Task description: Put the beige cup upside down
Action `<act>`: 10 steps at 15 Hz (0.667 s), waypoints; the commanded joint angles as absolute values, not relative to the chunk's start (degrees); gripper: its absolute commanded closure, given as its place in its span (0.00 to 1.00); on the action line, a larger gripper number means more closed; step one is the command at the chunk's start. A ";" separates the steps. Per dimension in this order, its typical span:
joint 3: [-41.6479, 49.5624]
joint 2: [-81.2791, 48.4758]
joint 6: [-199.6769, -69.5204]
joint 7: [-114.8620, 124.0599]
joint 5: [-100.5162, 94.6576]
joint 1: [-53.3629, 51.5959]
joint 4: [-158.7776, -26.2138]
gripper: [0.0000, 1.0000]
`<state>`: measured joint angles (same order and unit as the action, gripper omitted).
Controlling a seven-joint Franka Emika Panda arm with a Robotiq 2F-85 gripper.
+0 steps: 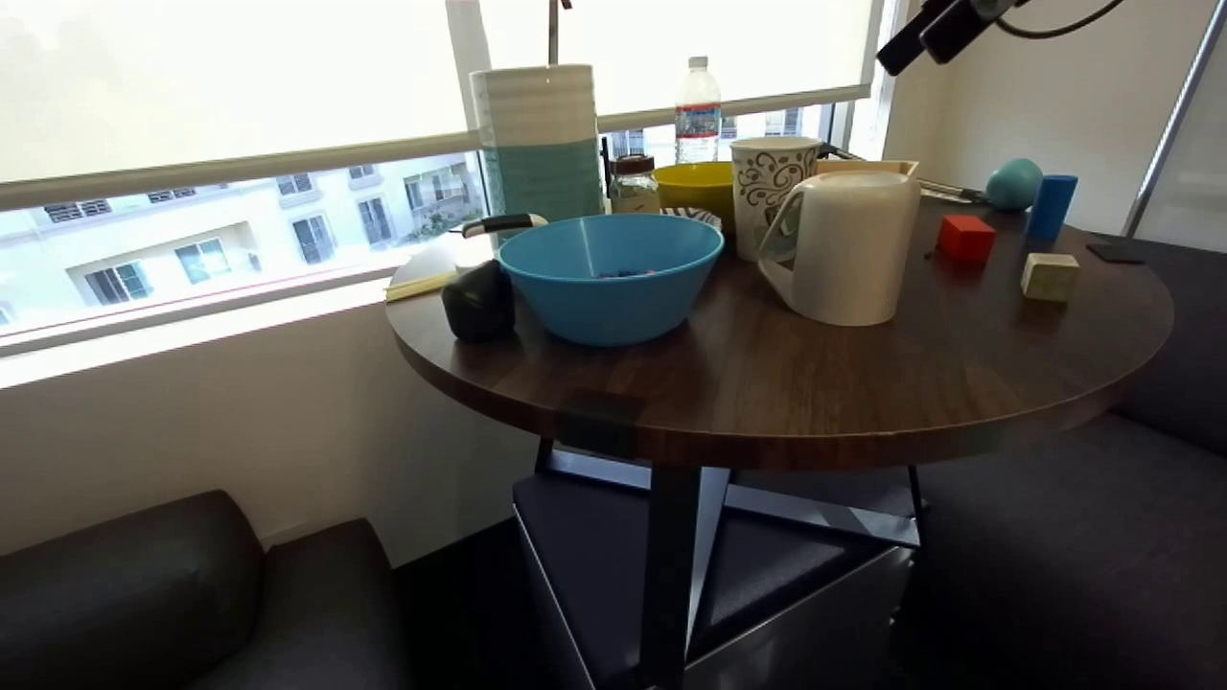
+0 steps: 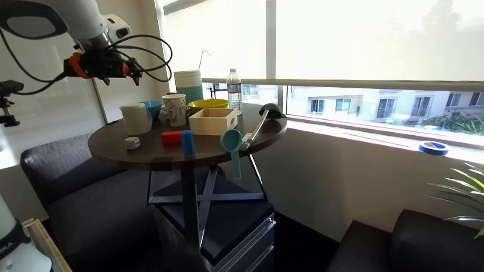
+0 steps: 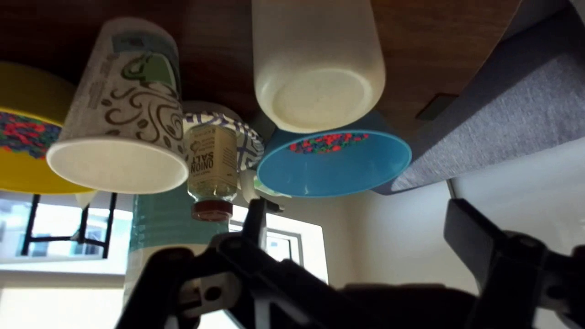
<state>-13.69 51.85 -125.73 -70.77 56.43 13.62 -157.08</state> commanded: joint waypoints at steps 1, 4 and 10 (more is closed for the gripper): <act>-17.12 58.39 -119.37 -57.73 48.34 18.33 -157.39 0.00; -16.77 61.11 -113.83 -52.64 45.54 19.29 -157.17 0.00; -16.33 61.29 -113.11 -52.02 46.16 18.66 -157.24 0.00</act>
<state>-16.33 61.30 -113.11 -52.01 46.16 18.66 -157.25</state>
